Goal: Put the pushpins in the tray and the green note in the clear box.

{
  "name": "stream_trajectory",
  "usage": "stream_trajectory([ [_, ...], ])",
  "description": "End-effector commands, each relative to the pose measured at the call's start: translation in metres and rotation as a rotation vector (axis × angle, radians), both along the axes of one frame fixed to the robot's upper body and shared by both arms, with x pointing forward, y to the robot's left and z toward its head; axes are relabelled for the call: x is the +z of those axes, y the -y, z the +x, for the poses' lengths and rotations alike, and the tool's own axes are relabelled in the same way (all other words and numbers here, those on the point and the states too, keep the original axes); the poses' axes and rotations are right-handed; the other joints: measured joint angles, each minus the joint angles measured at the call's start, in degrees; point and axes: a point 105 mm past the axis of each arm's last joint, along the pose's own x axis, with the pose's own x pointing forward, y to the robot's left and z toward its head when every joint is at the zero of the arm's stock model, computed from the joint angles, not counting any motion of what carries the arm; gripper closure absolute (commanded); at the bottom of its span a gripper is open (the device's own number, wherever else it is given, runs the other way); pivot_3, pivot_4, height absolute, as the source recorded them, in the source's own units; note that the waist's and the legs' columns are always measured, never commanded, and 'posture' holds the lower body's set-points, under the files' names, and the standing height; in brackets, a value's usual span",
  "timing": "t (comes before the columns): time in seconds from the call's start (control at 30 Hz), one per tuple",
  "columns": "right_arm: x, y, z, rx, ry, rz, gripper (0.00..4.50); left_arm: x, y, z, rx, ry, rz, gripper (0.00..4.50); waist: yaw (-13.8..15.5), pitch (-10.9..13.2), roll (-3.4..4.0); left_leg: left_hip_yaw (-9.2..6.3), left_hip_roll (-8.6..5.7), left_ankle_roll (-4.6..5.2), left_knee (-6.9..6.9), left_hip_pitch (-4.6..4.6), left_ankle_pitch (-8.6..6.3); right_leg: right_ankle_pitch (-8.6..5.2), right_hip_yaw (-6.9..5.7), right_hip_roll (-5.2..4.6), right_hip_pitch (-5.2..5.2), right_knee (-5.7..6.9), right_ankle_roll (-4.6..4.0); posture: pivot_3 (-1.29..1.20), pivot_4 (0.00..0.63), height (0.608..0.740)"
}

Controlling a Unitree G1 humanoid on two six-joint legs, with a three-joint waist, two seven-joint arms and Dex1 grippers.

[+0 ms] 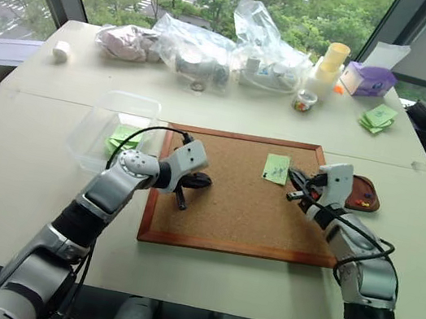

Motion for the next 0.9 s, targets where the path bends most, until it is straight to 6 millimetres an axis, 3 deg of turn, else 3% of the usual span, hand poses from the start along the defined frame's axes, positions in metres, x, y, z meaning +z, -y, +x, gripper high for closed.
stream_trajectory([
  [0.03,0.024,0.006,-0.002,-0.028,0.096,0.017,4.42,-0.020,-0.001,-0.008,-0.012,-0.073,0.043,4.50,0.0,0.0,0.00,0.00,0.00,0.00,0.00,0.01,0.00,0.00,0.00,0.00,0.00,0.01,0.00,0.00,0.150,0.738],
  [0.13,0.027,0.013,-0.001,-0.064,0.107,0.036,4.42,-0.020,-0.001,-0.008,-0.014,-0.074,0.042,4.50,0.0,0.0,0.00,0.00,0.01,0.00,0.00,0.01,0.00,0.00,0.00,0.01,0.00,0.01,0.00,0.00,0.150,0.738],
  [0.27,0.031,0.072,0.000,-0.325,0.127,0.011,4.42,-0.021,0.000,-0.009,-0.017,-0.076,0.040,4.50,0.1,0.0,0.00,0.00,0.00,-0.01,0.00,0.01,0.00,0.00,0.00,-0.01,0.01,0.01,0.00,0.00,0.150,0.738],
  [0.43,0.017,0.113,0.001,-0.480,0.061,-0.033,4.42,-0.021,0.003,-0.010,-0.025,-0.078,0.038,4.50,0.0,0.0,0.03,0.03,0.00,-0.03,-0.01,0.04,0.02,0.00,0.01,-0.01,0.03,0.00,0.00,0.00,0.150,0.738],
  [0.77,0.002,0.130,0.001,-0.502,0.015,-0.035,4.42,-0.024,-0.001,-0.008,-0.015,-0.083,0.045,4.50,0.0,-0.1,0.14,0.04,-0.01,-0.07,-0.01,0.08,0.04,0.00,0.03,-0.01,0.08,0.00,0.00,0.00,0.150,0.738],
  [0.9,0.002,0.131,0.002,-0.507,0.014,-0.034,3.18,-0.024,-0.001,-0.008,-0.015,-0.083,0.045,4.50,-0.1,-0.1,0.17,0.03,0.00,-0.06,-0.01,0.09,0.04,0.00,0.03,-0.01,0.08,0.00,0.00,0.00,0.150,0.738],
])
